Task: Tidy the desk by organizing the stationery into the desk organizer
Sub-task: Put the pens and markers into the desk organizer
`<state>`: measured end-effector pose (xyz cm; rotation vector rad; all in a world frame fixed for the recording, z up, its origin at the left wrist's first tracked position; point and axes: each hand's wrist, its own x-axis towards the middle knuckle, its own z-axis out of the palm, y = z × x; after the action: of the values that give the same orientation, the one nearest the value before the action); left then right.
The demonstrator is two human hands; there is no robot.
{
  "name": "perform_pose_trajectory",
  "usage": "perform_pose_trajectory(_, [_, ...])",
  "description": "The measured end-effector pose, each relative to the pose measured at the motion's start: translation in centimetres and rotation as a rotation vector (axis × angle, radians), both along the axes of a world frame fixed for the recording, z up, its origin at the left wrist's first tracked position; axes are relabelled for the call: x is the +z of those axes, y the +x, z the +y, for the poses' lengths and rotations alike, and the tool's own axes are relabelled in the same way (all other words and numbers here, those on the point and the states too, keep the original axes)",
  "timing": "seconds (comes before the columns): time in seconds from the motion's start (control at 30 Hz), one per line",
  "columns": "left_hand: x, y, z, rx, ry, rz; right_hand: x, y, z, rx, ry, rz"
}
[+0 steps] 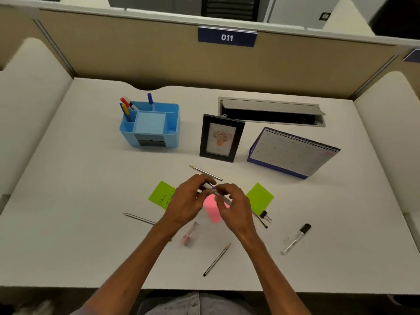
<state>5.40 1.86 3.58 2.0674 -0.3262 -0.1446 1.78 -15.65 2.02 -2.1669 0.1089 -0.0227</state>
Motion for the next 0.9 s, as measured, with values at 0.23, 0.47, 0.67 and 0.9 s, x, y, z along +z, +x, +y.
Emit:
perform_pose_trajectory(0.23, [1.6,1.7,6.5,0.268,-0.101,0.051,2.2,4.3,7.7,0.105,0.025,-0.071])
perform_pose_trajectory(0.47, [2.4,4.7,12.5,0.484,-0.175,-0.009,4.1,10.8,14.9,0.21,-0.007,-0.165])
perform_pose_trajectory(0.67, [1.9,6.6,16.4,0.523,-0.075,0.038,6.0,19.4,19.8,0.158,0.033,-0.179])
perform_pose_trajectory(0.9, [-0.9,6.1,18.9,0.423,0.003,0.112,7.1,30.3,24.9,0.032,-0.021,-0.304])
